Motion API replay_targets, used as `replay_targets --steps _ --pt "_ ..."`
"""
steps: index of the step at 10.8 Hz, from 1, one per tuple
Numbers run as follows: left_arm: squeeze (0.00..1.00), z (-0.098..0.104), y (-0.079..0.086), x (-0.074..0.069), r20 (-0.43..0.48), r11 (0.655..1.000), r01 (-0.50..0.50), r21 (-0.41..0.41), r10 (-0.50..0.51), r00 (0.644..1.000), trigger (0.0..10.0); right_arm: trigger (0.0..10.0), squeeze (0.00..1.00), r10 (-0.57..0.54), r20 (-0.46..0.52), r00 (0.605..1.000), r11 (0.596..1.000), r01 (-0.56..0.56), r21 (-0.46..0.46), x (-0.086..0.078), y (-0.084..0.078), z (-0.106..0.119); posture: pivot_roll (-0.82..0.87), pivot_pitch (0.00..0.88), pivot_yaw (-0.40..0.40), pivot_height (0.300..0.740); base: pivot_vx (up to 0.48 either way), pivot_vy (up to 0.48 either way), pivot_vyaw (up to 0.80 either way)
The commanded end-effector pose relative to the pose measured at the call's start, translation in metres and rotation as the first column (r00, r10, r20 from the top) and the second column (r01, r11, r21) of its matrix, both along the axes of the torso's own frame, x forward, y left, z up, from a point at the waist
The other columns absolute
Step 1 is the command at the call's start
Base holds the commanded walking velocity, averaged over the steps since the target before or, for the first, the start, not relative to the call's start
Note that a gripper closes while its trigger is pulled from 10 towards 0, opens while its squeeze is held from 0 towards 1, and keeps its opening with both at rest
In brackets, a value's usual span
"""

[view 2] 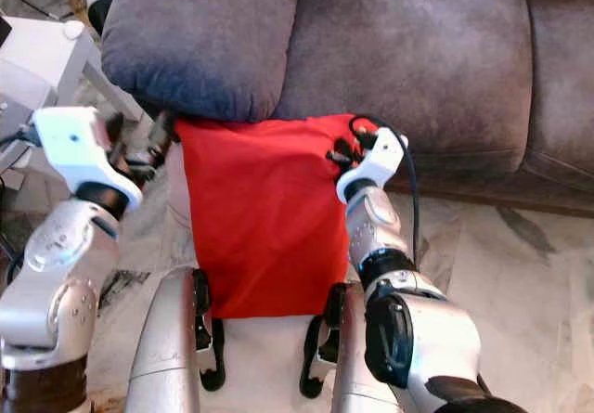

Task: Move the pillow to the sofa from floor

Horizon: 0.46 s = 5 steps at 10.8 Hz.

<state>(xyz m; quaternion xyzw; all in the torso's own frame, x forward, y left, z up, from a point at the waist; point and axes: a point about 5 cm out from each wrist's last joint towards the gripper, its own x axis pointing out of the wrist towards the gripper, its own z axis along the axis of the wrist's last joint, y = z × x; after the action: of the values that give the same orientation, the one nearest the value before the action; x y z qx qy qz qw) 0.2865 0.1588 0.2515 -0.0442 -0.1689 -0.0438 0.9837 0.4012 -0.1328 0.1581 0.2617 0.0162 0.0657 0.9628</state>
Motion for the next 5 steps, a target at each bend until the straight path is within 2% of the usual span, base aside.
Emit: replay_targets --steps 1,3,5 --pt "0.0 -0.004 0.004 0.001 -0.002 1.0 -0.02 -0.019 0.02 1.0 10.0 0.0 0.0 0.018 0.041 0.999 1.0 -0.019 0.022 0.001 0.006 0.007 0.24 0.34 -0.053 0.578 0.0 0.0 0.0" --pt "0.0 -0.007 0.01 0.01 0.006 0.999 -0.035 -0.036 0.036 0.999 10.0 0.0 0.0 0.036 0.115 0.993 0.998 -0.041 0.045 0.002 0.012 0.02 0.23 0.27 -0.064 0.578 0.0 0.0 0.0" --pt "0.0 -0.011 0.008 0.018 0.013 0.998 -0.028 -0.047 0.028 1.0 10.0 0.0 0.0 0.059 0.15 0.987 0.998 -0.064 0.026 0.001 0.017 0.024 0.21 0.215 -0.063 0.578 0.0 0.0 0.0"
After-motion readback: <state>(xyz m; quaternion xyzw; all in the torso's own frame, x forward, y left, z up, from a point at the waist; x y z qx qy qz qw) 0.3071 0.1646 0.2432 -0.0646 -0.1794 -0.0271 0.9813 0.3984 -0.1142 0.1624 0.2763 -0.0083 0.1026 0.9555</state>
